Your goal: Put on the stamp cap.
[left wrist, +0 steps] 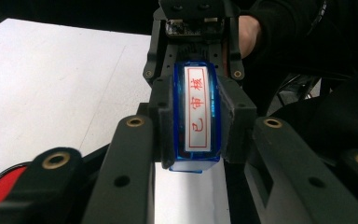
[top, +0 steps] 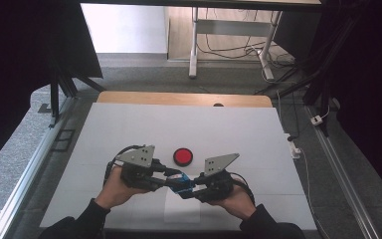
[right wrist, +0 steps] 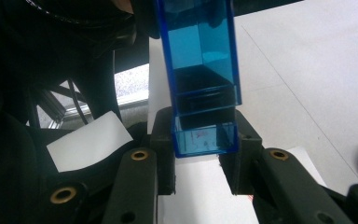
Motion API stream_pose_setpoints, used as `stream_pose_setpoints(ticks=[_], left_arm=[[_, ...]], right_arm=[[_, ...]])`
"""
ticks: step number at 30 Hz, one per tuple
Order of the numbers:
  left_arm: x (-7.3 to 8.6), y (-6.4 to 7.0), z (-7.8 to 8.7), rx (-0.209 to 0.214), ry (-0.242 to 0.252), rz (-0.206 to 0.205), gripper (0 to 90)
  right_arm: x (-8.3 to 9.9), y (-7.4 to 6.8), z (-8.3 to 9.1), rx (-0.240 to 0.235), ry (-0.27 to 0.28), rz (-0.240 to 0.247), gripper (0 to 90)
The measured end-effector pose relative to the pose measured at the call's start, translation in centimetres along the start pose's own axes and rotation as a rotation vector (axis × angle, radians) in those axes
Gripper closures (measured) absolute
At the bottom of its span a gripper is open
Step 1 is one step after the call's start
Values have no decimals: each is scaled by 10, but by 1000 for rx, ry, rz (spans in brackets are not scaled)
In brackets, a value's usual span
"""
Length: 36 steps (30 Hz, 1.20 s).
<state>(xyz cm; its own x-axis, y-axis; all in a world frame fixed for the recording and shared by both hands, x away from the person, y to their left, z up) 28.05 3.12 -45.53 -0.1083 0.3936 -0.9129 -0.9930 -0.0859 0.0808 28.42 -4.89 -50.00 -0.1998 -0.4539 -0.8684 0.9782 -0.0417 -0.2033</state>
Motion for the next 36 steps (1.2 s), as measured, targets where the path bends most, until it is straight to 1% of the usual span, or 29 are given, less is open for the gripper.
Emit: stream_pose_setpoints(ticks=[4,9,12,14,18,22,25,36], left_arm=[[1,1,0,7,-2,-8,700],[1,1,0,17,3,-9,700],[2,2,-2,23,-9,-25,700],[3,2,-2,23,-5,-19,700],[3,2,-2,37,16,-1,700],[3,2,-2,54,36,15,700],[3,2,-3,60,45,19,700],[3,2,-4,84,90,62,701]], right_arm=[[0,-1,0,-6,0,-3,684],[0,-1,0,-13,1,-8,684],[-2,-3,0,-29,10,-16,684],[-1,-3,0,-27,6,-12,685],[-2,-4,0,-34,12,-20,686],[-4,-5,1,-36,20,-9,686],[-4,-5,2,-35,22,3,687],[-5,-6,4,-49,26,12,689]])
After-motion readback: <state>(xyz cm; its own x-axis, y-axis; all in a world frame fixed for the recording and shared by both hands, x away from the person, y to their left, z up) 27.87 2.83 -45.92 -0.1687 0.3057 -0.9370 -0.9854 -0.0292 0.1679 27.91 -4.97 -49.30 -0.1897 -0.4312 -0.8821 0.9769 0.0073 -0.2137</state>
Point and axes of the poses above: each handheld gripper's, and its own axes: z roughly backward along the jaws, x roughly out of its underside, y roughly to its right, the point moved 10 cm from there along -z, roughly forward along the jaws, and after that the axes turned 2 degrees about y, right-handed, at the moved point
